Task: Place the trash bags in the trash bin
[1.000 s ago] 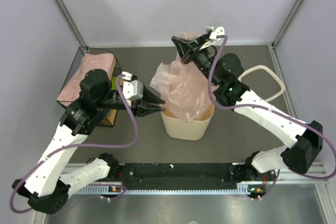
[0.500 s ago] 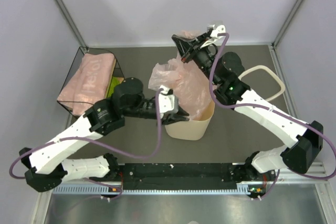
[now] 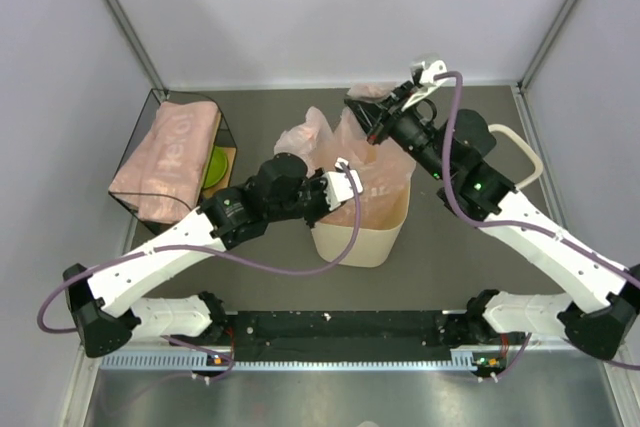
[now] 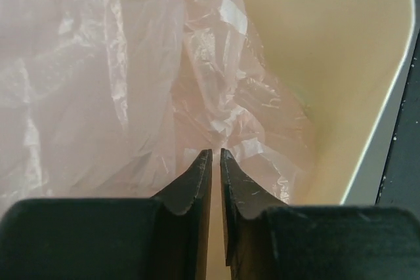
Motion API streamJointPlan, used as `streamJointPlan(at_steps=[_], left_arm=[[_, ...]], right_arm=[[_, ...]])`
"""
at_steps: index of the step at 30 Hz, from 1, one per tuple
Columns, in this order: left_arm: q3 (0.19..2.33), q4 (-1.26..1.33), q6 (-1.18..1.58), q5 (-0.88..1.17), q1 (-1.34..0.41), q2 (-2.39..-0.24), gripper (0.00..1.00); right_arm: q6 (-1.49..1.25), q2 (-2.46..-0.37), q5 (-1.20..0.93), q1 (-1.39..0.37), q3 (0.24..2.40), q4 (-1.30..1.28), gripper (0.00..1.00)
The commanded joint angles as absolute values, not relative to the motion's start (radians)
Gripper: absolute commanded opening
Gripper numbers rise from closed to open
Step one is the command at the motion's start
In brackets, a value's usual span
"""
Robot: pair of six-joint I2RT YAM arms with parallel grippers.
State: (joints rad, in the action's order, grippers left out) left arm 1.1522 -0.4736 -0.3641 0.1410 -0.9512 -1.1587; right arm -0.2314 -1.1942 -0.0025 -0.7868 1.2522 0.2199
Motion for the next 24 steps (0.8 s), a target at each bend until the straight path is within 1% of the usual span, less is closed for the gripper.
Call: streamJointPlan(at_steps=[1,3,4,6,7,8,10,12,13,16,17,18,19,20,22,24], left_arm=[[1.155,-0.406,-0.367,0.239,-0.927,-1.118,0.28],[1.187,-0.422,-0.347,0.299,-0.927,-1.097,0.41],[1.201,-0.431,-0.331,0.404,-0.916,-1.065,0.53],[1.252,-0.449,-0.304,0.463,-0.914,-1.033,0.61],[1.273,-0.466,-0.272,0.532,-0.911,-1.008,0.64],[1.317,-0.475,-0.255,0.561,-0.911,-0.997,0.7],[1.35,-0.473,-0.166,0.58,-0.908,-0.97,0.73],[1.408,-0.483,-0.138,0.583,-0.887,-0.962,0.74],[1.426,-0.485,-0.108,0.578,-0.833,-0.96,0.74],[1.494,-0.489,-0.081,0.499,-0.717,-0.974,0.76],[1.521,-0.515,-0.093,0.456,-0.713,-0.983,0.77],[1.534,-0.531,-0.11,0.396,-0.713,-0.992,0.8],[1.543,-0.546,-0.15,0.388,-0.715,-1.015,0.88],[1.554,-0.554,-0.166,0.39,-0.715,-1.023,0.93],[1.558,-0.549,-0.213,0.397,-0.715,-1.051,0.98],[1.58,-0.554,-0.235,0.434,-0.713,-1.069,0.99]], right_arm=[[-0.265,-1.119,-0.031,-0.778,1.221,0.12,0.0],[-0.275,-1.092,-0.041,-0.778,1.2,0.049,0.0],[-0.273,-1.074,-0.069,-0.776,1.187,0.035,0.0],[-0.275,-1.033,-0.092,-0.776,1.161,0.002,0.0],[-0.275,-1.02,-0.116,-0.778,1.158,0.002,0.0],[-0.275,-1.0,-0.13,-0.776,1.157,-0.029,0.0],[-0.264,-0.985,-0.172,-0.778,1.149,-0.051,0.0],[-0.241,-0.967,-0.199,-0.778,1.155,-0.073,0.0],[-0.232,-0.96,-0.209,-0.776,1.158,-0.106,0.0],[-0.226,-0.931,-0.236,-0.778,1.166,-0.161,0.0],[-0.224,-0.925,-0.247,-0.778,1.166,-0.173,0.0],[-0.222,-0.919,-0.253,-0.776,1.164,-0.181,0.0],[-0.227,-0.914,-0.264,-0.778,1.163,-0.187,0.0],[-0.227,-0.913,-0.271,-0.778,1.16,-0.196,0.0],[-0.233,-0.919,-0.3,-0.776,1.16,-0.207,0.0],[-0.236,-0.923,-0.319,-0.776,1.172,-0.228,0.0]])
